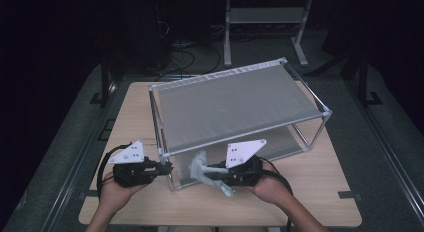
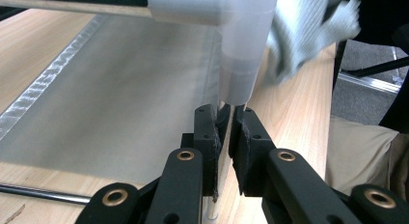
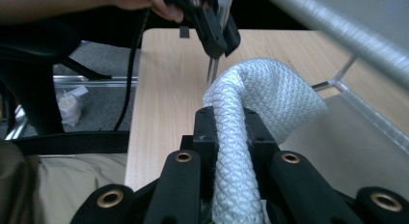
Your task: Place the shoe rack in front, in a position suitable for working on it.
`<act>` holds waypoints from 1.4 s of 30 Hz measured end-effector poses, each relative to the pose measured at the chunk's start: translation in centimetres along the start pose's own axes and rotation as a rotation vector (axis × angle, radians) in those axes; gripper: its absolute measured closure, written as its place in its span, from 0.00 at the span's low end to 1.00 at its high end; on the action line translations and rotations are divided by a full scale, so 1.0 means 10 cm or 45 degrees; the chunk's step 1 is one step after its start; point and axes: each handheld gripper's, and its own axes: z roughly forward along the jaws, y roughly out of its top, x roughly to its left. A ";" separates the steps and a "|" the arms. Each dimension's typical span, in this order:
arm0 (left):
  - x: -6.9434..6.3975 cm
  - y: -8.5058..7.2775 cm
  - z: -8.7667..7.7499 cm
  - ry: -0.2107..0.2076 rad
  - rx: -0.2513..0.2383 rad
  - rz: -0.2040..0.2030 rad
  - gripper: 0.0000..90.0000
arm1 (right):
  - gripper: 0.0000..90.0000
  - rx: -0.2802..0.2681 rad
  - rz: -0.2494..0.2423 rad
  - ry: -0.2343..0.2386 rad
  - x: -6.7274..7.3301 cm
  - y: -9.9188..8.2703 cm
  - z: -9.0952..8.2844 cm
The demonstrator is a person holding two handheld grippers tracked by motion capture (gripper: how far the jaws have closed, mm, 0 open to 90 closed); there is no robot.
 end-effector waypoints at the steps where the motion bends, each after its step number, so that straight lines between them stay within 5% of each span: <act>1: 0.00 -0.01 0.00 -0.001 -0.006 -0.002 0.90 | 0.88 -0.005 0.003 0.011 0.00 0.04 -0.03; 11: -0.03 -0.04 -0.04 -0.005 -0.018 0.002 0.90 | 0.88 -0.048 -0.031 0.047 -0.04 0.55 -0.33; 22: -0.07 -0.13 -0.14 -0.024 -0.039 0.012 0.90 | 0.88 -0.051 -0.082 0.035 -0.19 1.10 -0.37; 27: -0.08 -0.15 -0.15 -0.034 -0.052 0.018 0.90 | 0.88 0.068 -0.065 0.035 -0.36 1.13 -0.17; 33: -0.08 -0.15 -0.15 -0.037 -0.051 0.027 0.90 | 0.88 0.204 -0.067 0.115 -0.43 1.12 0.20; 39: -0.08 -0.15 -0.15 -0.034 -0.052 0.030 0.90 | 0.88 0.254 -0.092 0.172 -0.43 1.18 0.46; 42: -0.08 -0.16 -0.17 -0.036 -0.052 0.031 0.90 | 0.88 0.270 -0.077 0.178 -0.48 1.16 0.45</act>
